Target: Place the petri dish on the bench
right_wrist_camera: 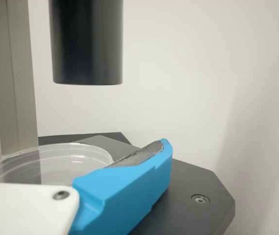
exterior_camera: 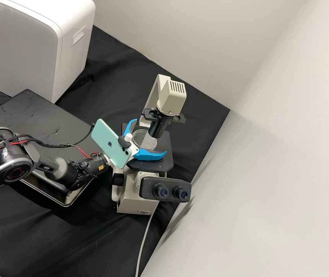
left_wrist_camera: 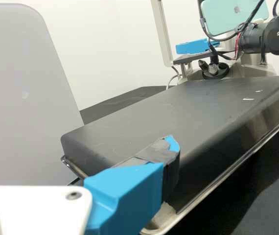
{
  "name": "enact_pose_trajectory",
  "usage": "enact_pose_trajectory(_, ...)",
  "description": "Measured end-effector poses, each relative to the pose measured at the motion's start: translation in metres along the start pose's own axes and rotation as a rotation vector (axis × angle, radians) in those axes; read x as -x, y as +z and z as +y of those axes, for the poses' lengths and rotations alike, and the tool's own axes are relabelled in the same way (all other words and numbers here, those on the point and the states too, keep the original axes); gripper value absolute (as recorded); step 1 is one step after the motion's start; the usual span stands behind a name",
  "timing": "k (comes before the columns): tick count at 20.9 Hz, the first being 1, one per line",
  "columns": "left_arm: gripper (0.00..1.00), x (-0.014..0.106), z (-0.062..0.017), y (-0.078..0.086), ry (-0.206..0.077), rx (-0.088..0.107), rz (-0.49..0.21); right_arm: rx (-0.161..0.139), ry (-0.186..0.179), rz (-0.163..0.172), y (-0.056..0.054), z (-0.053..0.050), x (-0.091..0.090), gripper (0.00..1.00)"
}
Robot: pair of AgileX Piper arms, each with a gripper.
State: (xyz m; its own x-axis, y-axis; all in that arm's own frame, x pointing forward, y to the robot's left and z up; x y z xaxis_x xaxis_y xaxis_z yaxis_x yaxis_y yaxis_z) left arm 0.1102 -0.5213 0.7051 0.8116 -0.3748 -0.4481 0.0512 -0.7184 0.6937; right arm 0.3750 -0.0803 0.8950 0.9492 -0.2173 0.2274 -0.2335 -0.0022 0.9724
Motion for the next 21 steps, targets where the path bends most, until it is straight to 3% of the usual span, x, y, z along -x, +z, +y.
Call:
enact_pose_trajectory(3,1.00,0.000,0.0000,0.000,0.000,0.000,0.000,-0.020,0.019,-0.001,-0.001,-0.003,0.001,1.00)
enact_pose_trajectory(10,1.00,0.000,0.0001,-0.001,0.000,0.000,0.005,-0.020,0.021,0.008,-0.002,-0.005,0.002,1.00)
enact_pose_trajectory(11,1.00,0.000,0.0001,-0.001,0.000,0.000,0.005,-0.020,0.021,0.010,-0.002,-0.005,0.002,0.00)
enact_pose_trajectory(21,1.00,0.000,0.0001,-0.001,0.000,0.000,0.005,-0.039,0.032,0.025,-0.008,-0.014,0.005,0.00)
